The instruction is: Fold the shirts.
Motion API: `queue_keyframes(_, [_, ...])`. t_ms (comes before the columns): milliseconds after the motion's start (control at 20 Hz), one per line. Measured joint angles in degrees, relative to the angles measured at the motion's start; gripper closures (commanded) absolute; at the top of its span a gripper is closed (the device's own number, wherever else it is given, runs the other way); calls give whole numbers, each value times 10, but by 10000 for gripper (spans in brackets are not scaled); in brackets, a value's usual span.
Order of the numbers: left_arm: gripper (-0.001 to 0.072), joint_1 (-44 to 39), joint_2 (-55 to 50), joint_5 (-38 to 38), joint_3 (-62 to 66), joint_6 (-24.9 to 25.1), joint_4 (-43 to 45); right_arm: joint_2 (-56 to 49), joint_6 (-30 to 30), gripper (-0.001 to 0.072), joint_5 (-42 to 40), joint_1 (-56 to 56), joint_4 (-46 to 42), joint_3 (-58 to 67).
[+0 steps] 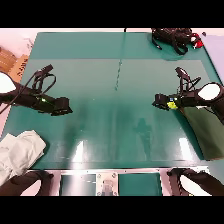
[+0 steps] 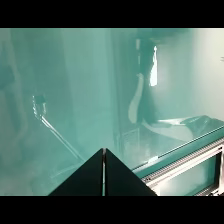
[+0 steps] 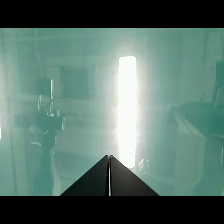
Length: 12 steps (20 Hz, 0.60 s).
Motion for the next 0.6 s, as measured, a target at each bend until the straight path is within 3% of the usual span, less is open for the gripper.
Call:
queue_keyframes(300, [682, 0, 0, -9, 0, 0, 31, 0, 0, 695, 0, 0, 0, 0])
queue_keyframes(350, [612, 0, 0, -16, 0, -2, 61, 0, 0, 695, 0, 0, 0, 0])
queue_keyframes(400, [258, -1, 0, -27, -2, -14, 103, 0, 0, 695, 0, 0, 0, 0])
queue_keyframes(450, [-1, -1, 0, -40, -8, -33, 162, 0, 0, 695, 0, 0, 0, 0])
queue_keyframes(600, [2, 0, 0, -89, -63, -102, 357, 0, 0, 695, 0, 0, 0, 0])
